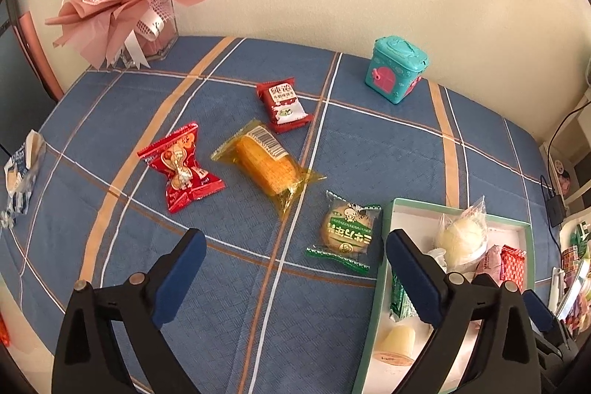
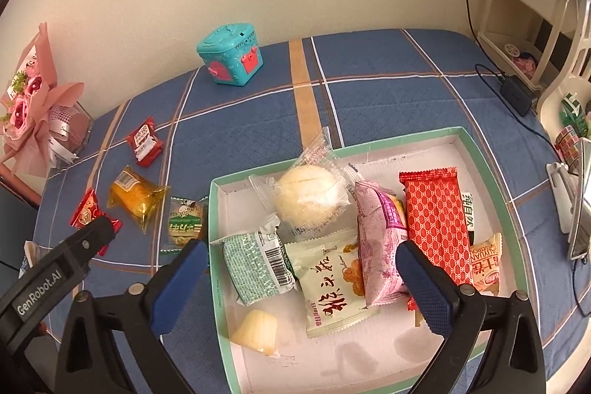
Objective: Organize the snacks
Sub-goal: 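Withdraw both open tools from the tray toward the orange cake bag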
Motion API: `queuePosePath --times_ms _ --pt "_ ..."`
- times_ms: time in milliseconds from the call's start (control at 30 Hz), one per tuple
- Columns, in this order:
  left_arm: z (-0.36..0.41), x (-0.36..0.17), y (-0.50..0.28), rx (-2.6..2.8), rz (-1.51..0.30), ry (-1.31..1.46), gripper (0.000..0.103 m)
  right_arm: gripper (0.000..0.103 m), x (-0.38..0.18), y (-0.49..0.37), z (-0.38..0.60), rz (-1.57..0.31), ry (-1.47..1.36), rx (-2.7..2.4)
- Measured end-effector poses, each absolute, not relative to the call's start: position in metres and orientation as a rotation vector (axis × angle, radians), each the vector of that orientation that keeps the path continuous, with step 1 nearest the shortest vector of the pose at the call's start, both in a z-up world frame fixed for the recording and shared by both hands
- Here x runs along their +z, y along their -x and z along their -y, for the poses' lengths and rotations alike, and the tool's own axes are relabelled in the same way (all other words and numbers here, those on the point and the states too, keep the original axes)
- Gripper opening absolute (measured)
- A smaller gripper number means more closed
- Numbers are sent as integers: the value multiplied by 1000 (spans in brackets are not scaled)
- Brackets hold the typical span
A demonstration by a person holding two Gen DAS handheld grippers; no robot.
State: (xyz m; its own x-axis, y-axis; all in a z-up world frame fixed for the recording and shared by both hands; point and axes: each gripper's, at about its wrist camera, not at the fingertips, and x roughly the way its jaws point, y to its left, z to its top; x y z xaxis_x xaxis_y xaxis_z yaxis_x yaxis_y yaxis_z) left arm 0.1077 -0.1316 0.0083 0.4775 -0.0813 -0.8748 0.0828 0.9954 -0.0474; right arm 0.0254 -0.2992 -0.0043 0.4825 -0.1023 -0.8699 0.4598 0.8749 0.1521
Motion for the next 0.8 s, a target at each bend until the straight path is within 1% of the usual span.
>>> queuePosePath --times_ms 267,467,600,800 --pt "121 14 -113 -87 -1024 -26 98 103 -10 -39 283 -1004 -415 -320" --pt "88 15 -126 -65 -1026 39 98 103 -17 -58 261 -1008 -419 -258" --pt "69 17 -135 -3 -1008 15 98 103 -19 -71 245 -984 -383 -229" --pt "36 7 -157 28 -1051 109 98 103 -30 -89 229 -1008 -395 -197"
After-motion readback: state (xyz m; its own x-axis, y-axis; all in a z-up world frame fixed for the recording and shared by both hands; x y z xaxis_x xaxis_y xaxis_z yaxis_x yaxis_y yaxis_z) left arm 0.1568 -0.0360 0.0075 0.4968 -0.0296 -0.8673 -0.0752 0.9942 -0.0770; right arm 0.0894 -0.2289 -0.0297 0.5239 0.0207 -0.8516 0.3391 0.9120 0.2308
